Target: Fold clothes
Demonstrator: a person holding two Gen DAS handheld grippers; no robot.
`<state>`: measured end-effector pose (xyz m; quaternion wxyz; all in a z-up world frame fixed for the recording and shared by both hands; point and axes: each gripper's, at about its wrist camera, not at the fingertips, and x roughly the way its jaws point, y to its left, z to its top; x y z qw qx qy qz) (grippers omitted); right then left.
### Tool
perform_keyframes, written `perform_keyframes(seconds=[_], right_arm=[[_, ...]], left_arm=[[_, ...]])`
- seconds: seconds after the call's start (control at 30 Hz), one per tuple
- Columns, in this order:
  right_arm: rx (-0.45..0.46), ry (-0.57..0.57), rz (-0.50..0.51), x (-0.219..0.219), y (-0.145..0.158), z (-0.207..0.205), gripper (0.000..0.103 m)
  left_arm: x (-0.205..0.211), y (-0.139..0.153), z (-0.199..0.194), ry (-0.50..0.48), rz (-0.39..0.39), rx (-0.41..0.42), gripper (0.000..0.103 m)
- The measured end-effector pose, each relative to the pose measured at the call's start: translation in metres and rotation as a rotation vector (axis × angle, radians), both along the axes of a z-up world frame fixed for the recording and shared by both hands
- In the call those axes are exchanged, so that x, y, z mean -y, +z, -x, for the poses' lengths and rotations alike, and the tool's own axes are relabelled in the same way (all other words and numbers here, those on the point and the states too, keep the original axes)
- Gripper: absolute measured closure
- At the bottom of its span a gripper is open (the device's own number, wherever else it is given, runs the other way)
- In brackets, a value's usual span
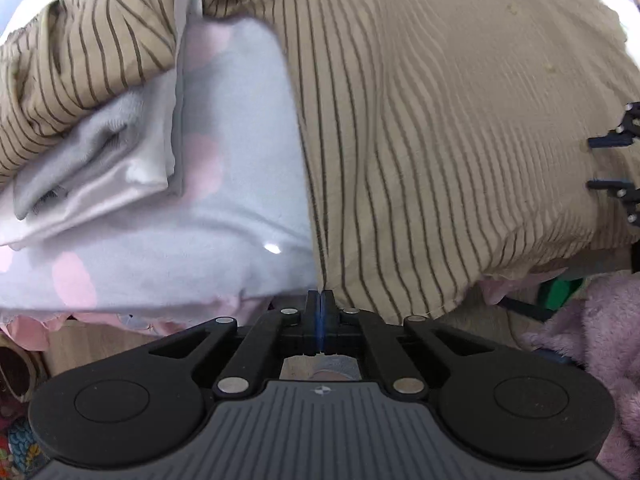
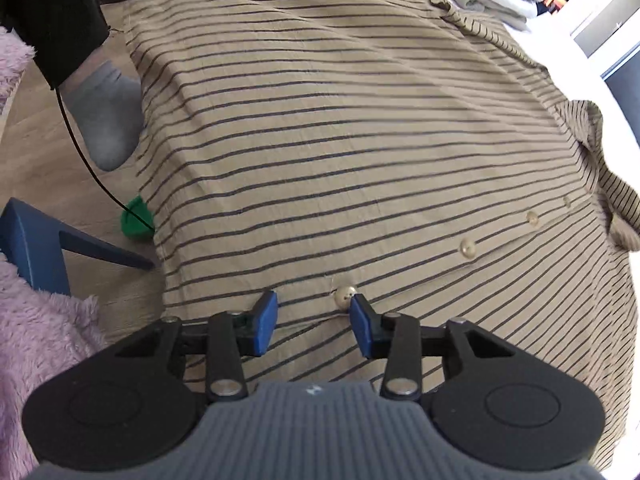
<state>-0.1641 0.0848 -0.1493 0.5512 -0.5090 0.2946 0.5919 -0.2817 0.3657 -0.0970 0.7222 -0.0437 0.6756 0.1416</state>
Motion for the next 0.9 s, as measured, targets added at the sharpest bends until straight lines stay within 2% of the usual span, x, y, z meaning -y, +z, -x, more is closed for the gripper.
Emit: perform_keyframes(seconds=[0.03,0.1,0.17,0.37,0.53,0.7,0.83,0.9], right_arm=[[-0.025,-0.008,0.017,0.0,-0.001,-0.003,0.06],[-0.067,-0.04,0.037,0.001,-0.003,-0.009,0.062],[-0.099,-0.068,0.048,0.002,-0.003,-0.015,0.062],[-0.088,-0.066,0.002,0.001,0.013,-0.016,0.062],[-0.066,-0.152,-0.084,-0.009,0.033,-0.03,0.061],[-0.037,-0.257,-0.132,-0.014,0.043,-0.055,0.06],[-0.009,-0.328,-0.164,-0.018,0.048,-0.07,0.06],[-0.006,-0.356,-0.179,-0.019,0.051,-0.078,0.06]], left_arm=[[0.0,-0.01,0.001,-0.024,-0.029,-0.036,0.103],[-0.008,-0.029,0.005,0.0,-0.013,-0.079,0.103],[-0.012,-0.034,0.007,0.018,0.017,-0.069,0.103],[-0.011,-0.002,-0.009,-0.022,0.034,0.069,0.103],[-0.022,0.034,-0.043,-0.026,0.026,0.214,0.102],[-0.043,0.058,-0.091,-0.035,-0.015,0.321,0.089],[-0.059,0.062,-0.141,-0.029,-0.044,0.382,0.085],[-0.071,0.061,-0.162,-0.014,-0.062,0.391,0.079]])
